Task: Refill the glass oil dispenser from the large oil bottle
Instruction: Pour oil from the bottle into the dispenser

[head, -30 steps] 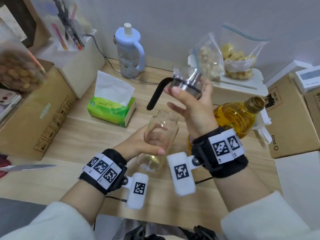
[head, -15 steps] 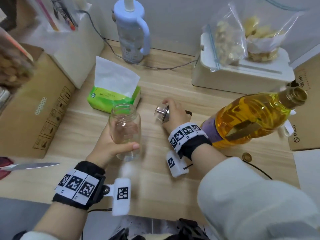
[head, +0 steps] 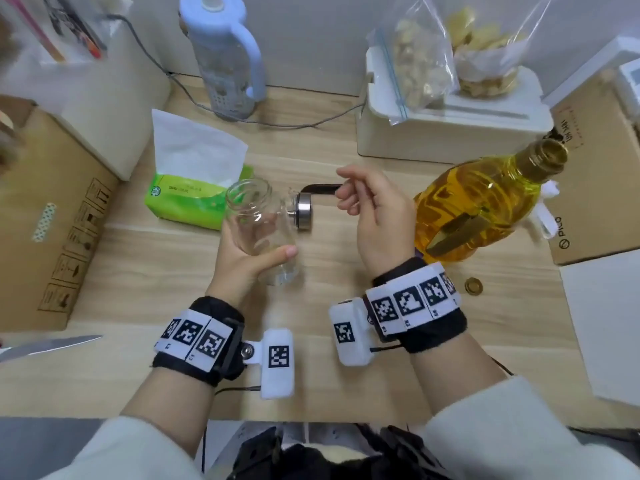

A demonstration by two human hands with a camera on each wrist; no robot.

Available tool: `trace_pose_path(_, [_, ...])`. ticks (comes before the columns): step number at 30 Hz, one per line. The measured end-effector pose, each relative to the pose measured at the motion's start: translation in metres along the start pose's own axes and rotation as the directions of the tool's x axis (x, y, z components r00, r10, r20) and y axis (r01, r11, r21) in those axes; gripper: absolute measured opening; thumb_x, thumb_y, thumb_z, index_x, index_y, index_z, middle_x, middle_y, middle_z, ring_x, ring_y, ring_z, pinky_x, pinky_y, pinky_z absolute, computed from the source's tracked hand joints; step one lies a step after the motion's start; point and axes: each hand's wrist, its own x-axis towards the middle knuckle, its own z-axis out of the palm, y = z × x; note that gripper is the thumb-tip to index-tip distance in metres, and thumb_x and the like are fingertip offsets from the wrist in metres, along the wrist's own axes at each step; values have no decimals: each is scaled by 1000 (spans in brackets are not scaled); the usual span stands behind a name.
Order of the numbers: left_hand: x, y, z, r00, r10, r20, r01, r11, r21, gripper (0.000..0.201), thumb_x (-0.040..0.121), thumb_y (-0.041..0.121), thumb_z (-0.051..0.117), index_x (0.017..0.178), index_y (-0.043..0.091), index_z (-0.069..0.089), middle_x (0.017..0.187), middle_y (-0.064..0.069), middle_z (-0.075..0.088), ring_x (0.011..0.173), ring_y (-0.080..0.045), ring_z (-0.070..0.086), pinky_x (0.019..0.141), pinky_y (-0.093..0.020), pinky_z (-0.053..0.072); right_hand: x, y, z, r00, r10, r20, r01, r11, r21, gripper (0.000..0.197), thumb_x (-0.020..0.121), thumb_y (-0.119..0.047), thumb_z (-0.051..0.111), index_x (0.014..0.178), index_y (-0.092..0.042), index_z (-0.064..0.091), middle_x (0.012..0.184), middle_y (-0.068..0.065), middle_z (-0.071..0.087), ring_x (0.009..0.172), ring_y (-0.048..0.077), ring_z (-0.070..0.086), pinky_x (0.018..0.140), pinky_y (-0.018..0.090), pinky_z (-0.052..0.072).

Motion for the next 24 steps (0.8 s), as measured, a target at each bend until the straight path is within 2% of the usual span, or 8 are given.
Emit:
trace_pose_path(4, [-2,-4,27,999,-23,31,24,999,-41,98,44,14,82,130,9,36,119,-1,57,118,-24,55,94,-48,48,-25,-3,-46,979,-73,-189,69,997,-23,19,91,-11,51,101,-8,67,72,1,63,59,11,60,57,11,48])
trace_pose_path(6, [-3,-8,36,999,-22,42,23,1000,-8,94,45,14,83,128,12,39,120,-2,57,120,-27,53,100,-54,43,-40,5,-66,933,-117,-340,86,991,-107,16,88,-20,58,91,-10,70,69,-4,63,57,14,61,58,18,50])
trace_pose_path(9, [-7,-13,49,998,-27,55,22,997,77,91,43,15,85,124,17,43,117,0,58,117,-21,55,99,-46,45,-57,17,-88,831,137,-540,-118,991,71,6,80,-31,65,78,-33,60,71,-12,62,63,18,62,60,28,51])
trace_pose_path(11, [-9,-18,57,998,-33,58,28,996,85,86,44,9,84,120,21,45,115,5,57,115,-15,55,86,-26,50,-60,27,-92,827,310,-469,-243,950,198,12,78,-26,69,85,-28,60,77,-13,62,70,5,62,67,19,51])
trace_pose_path(13, [-14,-21,63,997,-16,70,10,996,88,80,46,5,81,114,26,45,115,5,56,113,-13,54,79,-18,49,-59,31,-93,843,376,-385,-304,923,236,18,80,-21,69,97,-18,63,81,-11,64,73,-2,62,72,15,51])
trace_pose_path(18, [-17,-28,61,997,12,75,-22,992,126,86,37,16,84,114,19,46,113,9,58,107,-2,56,95,-26,45,-48,23,-88,891,408,-199,-312,869,385,19,90,-9,55,98,6,63,78,-5,62,68,-14,60,66,4,44])
trace_pose_path(20, [-17,-32,60,998,11,64,-21,986,164,89,38,13,86,117,14,45,115,5,58,109,-5,56,98,-28,44,-43,20,-83,895,414,-168,-316,852,417,24,95,-13,46,91,4,63,75,-2,61,68,-9,61,66,3,44])
trace_pose_path(24, [-17,-36,60,997,25,75,-42,973,228,82,45,-7,84,114,15,44,114,-3,55,108,-11,55,90,-22,47,-38,22,-73,881,442,-167,-309,807,504,40,100,-27,29,67,-18,49,60,-1,46,57,13,45,58,20,42])
